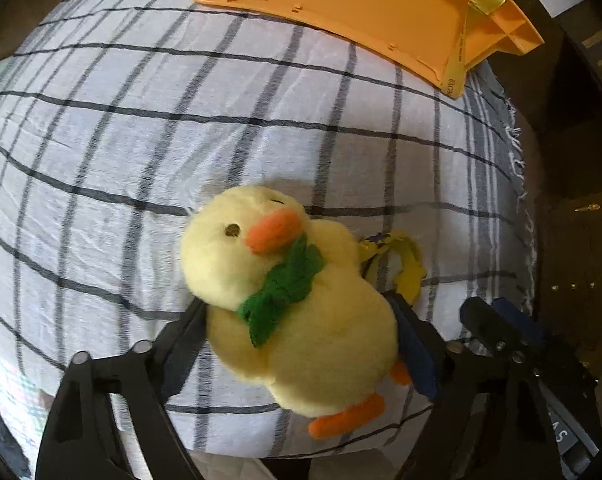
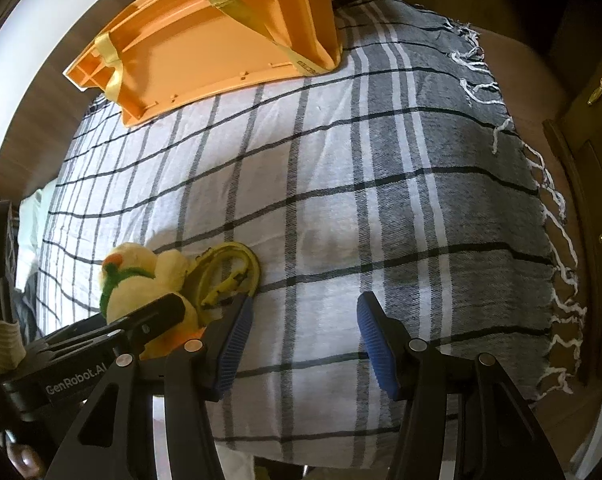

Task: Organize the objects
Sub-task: 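Grasp the yellow duck plush with the left gripper while the right approaches the yellow ring toy, then close the right gripper on the yellow ring toy while the left holds the duck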

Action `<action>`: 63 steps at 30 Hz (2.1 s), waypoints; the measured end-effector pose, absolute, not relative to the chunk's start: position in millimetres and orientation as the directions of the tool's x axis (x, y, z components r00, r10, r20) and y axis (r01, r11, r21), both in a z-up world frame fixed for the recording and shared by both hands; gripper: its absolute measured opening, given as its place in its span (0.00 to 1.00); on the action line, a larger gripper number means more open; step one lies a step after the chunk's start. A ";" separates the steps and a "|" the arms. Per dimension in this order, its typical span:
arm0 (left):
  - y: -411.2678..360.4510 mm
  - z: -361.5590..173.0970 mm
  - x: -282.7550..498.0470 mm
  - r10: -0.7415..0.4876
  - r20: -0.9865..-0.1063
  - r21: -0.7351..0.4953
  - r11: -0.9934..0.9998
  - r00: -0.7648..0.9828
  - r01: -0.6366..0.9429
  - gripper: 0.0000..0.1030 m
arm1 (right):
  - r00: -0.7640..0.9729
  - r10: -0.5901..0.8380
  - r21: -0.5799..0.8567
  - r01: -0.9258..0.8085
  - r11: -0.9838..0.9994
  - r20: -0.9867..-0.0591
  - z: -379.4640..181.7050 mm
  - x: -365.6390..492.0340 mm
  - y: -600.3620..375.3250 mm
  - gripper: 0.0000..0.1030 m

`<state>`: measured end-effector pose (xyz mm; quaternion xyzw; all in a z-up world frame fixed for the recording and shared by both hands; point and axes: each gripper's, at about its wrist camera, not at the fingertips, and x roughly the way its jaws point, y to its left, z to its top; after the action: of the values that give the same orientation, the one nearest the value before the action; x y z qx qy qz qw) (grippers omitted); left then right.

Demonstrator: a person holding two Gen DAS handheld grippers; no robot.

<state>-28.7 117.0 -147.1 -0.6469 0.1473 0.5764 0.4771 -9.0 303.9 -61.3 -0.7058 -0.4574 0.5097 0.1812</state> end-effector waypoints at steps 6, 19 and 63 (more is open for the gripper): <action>118.4 -141.0 -23.7 0.375 -0.883 -0.446 -0.475 0.284 -0.759 0.69 | 0.038 0.836 -0.729 0.468 -0.499 -0.548 -59.7 -10.3 303.2 0.53; 90.0 -119.5 -37.5 0.411 -0.887 -0.403 -0.474 0.208 -0.783 0.67 | -0.012 0.817 -0.712 0.499 -0.495 -0.577 -66.5 0.7 289.5 0.53; 80.5 -112.1 -62.8 0.438 -0.891 -0.360 -0.512 0.123 -0.780 0.67 | -0.147 0.798 -0.712 0.564 -0.417 -0.584 -99.5 2.2 291.5 0.06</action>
<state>-62.8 80.5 -112.1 -0.5825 0.1469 0.6456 0.4715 2.2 291.5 -99.5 -0.6441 -0.5288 0.5421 0.1078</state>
